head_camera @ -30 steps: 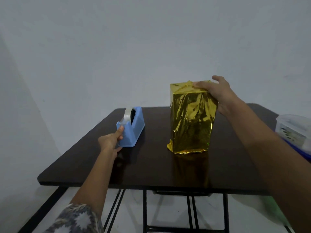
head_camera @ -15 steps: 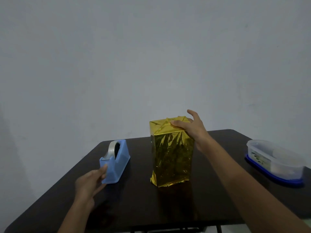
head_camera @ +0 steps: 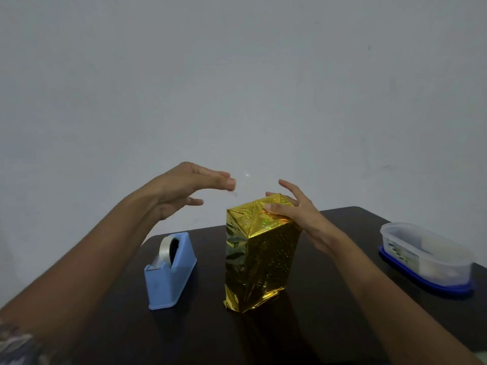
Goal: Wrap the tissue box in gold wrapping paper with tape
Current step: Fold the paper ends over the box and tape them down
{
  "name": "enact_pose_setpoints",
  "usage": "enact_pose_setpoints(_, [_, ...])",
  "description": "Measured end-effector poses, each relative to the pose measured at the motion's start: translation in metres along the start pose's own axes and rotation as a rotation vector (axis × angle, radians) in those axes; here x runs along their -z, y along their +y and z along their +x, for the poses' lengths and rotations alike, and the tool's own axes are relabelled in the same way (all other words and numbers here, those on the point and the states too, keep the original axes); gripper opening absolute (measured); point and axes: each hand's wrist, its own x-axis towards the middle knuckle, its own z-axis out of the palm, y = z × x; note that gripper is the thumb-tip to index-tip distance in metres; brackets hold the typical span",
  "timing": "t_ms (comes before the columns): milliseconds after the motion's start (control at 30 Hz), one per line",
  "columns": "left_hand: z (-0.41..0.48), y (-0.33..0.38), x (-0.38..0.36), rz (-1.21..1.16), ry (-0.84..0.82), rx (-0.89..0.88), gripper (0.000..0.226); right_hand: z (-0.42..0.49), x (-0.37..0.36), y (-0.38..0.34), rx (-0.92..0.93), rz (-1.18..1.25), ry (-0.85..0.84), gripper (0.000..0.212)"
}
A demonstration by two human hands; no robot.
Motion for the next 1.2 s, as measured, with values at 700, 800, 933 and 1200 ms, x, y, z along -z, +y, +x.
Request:
enact_pose_setpoints(700, [0.04,-0.003,-0.031,0.089,-0.04,0.132,0.038,0.002,0.001,0.004,0.013,0.019,-0.017,0.078])
enact_pose_setpoints(800, [0.042,-0.002,-0.033,0.076,-0.031,0.127,0.028,0.002,0.001,0.004,0.013,0.013,-0.016,0.077])
enact_pose_setpoints(933, [0.049,-0.001,-0.035,0.14,-0.016,0.163,0.02,0.001,0.001,0.002,0.011,0.009,-0.01,0.074])
enact_pose_setpoints(1200, [0.052,0.003,-0.032,0.18,-0.04,0.224,0.028,-0.001,0.001,0.002,0.007,-0.003,-0.014,0.073])
